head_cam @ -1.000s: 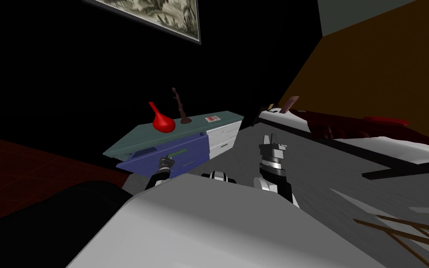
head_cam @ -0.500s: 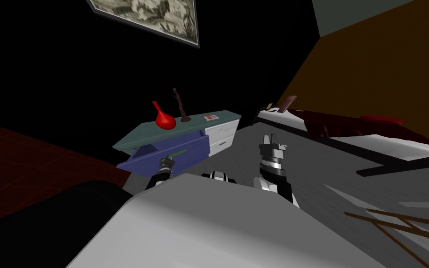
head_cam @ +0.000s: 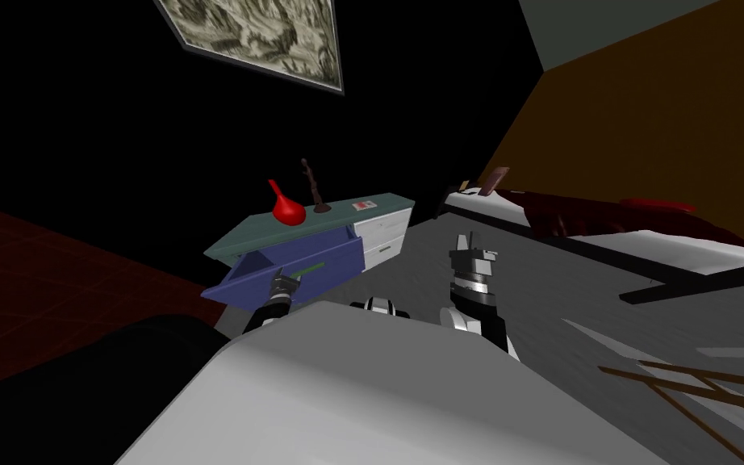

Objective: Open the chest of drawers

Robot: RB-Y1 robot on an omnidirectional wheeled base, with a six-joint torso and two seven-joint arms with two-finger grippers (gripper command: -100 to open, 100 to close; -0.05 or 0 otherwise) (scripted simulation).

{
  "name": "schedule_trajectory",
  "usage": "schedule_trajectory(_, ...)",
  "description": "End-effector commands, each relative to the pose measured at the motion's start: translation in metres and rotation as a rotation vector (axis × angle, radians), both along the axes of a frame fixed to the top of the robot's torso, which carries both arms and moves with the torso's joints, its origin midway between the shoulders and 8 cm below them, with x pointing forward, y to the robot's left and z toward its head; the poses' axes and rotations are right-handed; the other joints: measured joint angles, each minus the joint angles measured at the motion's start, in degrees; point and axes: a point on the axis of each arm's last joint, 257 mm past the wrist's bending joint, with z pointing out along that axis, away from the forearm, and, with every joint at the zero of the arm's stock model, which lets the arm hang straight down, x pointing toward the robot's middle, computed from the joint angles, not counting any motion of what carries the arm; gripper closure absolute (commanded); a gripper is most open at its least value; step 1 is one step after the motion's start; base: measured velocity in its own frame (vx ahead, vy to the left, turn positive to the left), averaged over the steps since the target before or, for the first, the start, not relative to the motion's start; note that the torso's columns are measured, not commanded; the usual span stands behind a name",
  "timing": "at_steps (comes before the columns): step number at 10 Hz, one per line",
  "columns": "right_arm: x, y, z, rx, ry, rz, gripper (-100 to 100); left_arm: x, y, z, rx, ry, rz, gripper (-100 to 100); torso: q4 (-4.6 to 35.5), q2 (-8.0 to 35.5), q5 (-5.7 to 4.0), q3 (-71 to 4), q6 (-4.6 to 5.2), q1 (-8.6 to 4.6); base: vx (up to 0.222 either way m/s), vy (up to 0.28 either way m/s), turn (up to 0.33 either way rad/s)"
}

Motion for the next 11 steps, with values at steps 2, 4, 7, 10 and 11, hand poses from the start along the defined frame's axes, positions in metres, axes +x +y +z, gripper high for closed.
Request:
schedule_trajectory(2, 0.0, 0.0, 0.0, 0.0, 0.0, 0.0, 0, -0.011, 0.002, 0.018, -0.004, -0.001, 0.003, -100, 0.1, 0.2, -0.09, 0.1, 0.03, -0.16, 0.036, -0.004, -0.012)
schedule_trajectory(4, 0.0, 0.0, 0.0, 0.0, 0.0, 0.0, 0, -0.017, 0.002, 0.028, -0.006, 0.0, 0.004, -100, 0.3, 0.5, -0.38, 0.1, 0.01, -0.43, 0.026, -0.003, -0.017)
schedule_trajectory(7, 0.0, 0.0, 0.0, 0.0, 0.0, 0.0, 0, -0.024, 0.001, 0.02, -0.017, 0.031, 0.008, 0, 0.3, 0.6, -0.51, 0.2, -0.02, -0.64, 0.017, 0.001, -0.005)
schedule_trajectory(10, 0.0, 0.0, 0.0, 0.0, 0.0, 0.0, 0, -0.026, 0.0, 0.012, -0.028, 0.045, 0.011, 0, 0.1, 0.3, -0.24, 0.1, -0.01, -0.32, 0.0, 0.0, 0.0)
schedule_trajectory(11, 0.0, 0.0, 0.0, 0.0, 0.0, 0.0, 0, -0.027, 0.0, 0.011, -0.03, 0.047, 0.012, 0, 0.1, 0.3, -0.19, 0.1, 0.0, -0.26, 0.0, 0.0, 0.0)
